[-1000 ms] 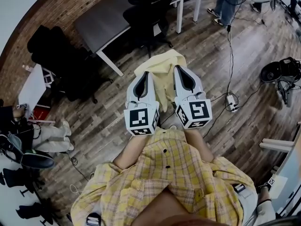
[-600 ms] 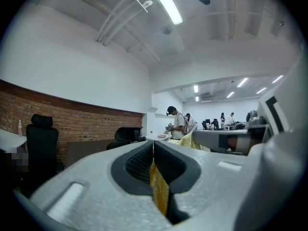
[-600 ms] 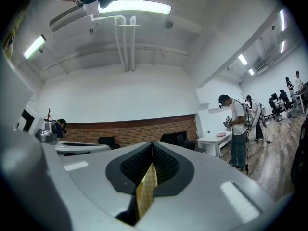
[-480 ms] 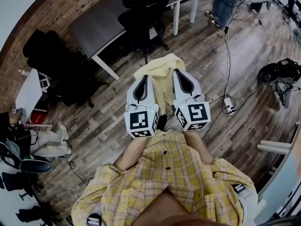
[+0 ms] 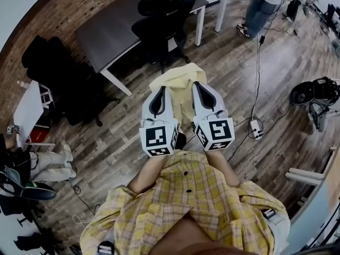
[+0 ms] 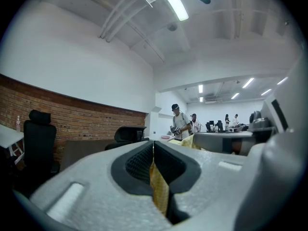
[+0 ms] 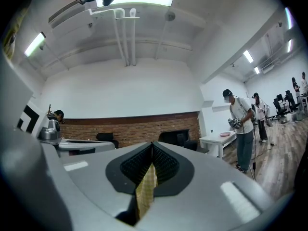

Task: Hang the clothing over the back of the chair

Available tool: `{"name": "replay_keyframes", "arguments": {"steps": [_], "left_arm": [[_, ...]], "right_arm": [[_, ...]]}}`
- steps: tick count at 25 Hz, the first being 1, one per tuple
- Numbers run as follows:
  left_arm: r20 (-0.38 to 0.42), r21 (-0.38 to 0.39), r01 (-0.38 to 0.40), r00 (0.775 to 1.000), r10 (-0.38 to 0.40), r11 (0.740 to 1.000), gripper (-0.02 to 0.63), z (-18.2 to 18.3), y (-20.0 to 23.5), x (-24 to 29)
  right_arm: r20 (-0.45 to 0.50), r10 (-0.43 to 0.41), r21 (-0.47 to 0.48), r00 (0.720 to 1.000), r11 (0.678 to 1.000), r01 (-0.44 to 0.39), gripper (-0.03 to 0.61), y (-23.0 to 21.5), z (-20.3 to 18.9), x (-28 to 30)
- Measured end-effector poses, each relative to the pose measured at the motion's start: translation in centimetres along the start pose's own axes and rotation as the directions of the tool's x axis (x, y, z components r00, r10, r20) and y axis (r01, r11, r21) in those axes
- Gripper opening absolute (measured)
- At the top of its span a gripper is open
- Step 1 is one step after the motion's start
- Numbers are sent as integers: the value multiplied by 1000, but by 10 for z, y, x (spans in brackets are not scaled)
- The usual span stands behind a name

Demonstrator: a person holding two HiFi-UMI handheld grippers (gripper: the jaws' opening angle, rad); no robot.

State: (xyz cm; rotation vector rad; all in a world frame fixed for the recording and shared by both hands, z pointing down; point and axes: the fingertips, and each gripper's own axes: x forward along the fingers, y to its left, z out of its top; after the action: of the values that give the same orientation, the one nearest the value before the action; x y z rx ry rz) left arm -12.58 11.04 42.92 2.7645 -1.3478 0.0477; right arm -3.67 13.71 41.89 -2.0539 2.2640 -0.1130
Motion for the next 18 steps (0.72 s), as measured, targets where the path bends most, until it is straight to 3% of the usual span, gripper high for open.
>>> {"name": "replay_keyframes", "arguments": {"steps": [18], "left_arm": [[18, -43, 31, 999, -30, 999, 8, 32, 57, 172]], "right_arm": [[-4, -60, -22, 998, 998, 60, 8, -81, 30, 157]]}}
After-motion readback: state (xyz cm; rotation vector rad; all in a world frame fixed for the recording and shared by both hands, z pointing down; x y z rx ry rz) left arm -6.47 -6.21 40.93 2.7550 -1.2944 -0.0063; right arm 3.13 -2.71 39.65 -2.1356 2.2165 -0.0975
